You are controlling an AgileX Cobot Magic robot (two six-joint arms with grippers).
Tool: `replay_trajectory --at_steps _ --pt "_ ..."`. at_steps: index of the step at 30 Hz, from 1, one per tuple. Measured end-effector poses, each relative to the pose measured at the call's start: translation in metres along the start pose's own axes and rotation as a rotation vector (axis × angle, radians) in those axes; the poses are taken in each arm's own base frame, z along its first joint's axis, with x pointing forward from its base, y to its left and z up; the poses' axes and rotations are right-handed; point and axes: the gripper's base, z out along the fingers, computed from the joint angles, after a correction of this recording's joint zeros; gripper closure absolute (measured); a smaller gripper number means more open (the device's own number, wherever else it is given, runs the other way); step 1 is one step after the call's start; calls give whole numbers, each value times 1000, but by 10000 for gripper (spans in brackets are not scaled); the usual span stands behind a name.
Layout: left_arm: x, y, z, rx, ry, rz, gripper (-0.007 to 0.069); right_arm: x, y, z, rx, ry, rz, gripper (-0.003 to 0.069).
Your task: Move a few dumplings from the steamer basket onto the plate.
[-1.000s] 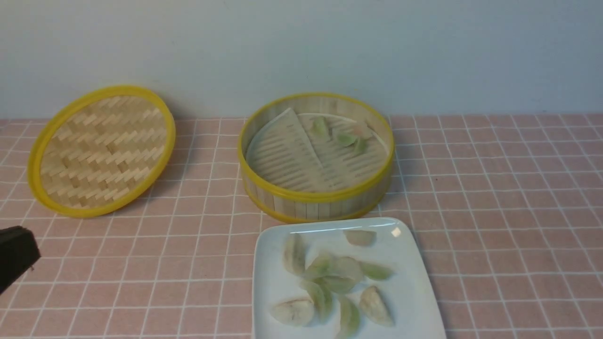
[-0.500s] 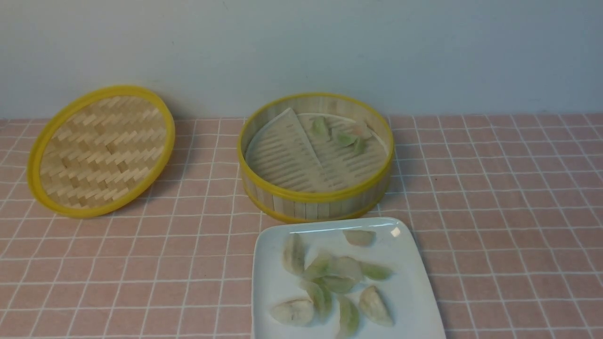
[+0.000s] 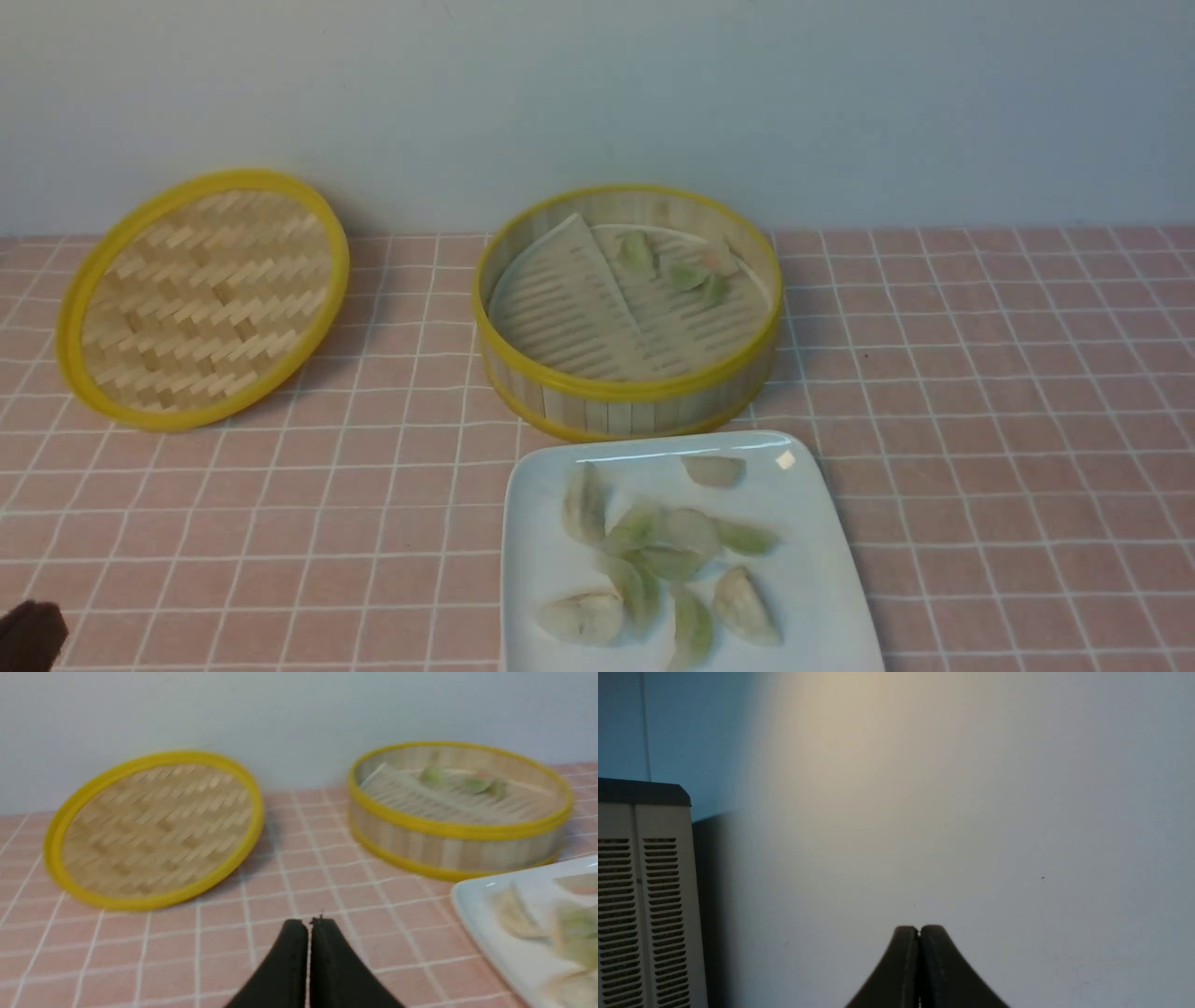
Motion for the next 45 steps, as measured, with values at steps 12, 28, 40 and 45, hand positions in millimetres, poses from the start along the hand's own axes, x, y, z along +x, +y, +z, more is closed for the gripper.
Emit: replay_trajectory --at_steps 12,28,40,45 --pt "28 5 7 -75 106 -15 631 0 0 0 0 0 0 673" --pt "28 5 7 -75 107 -23 631 0 0 0 0 0 -16 673" --pt "28 5 6 -75 109 -24 631 3 1 0 -12 38 8 673" --pt "28 5 6 -75 110 -24 631 17 1 0 -18 137 -34 673"
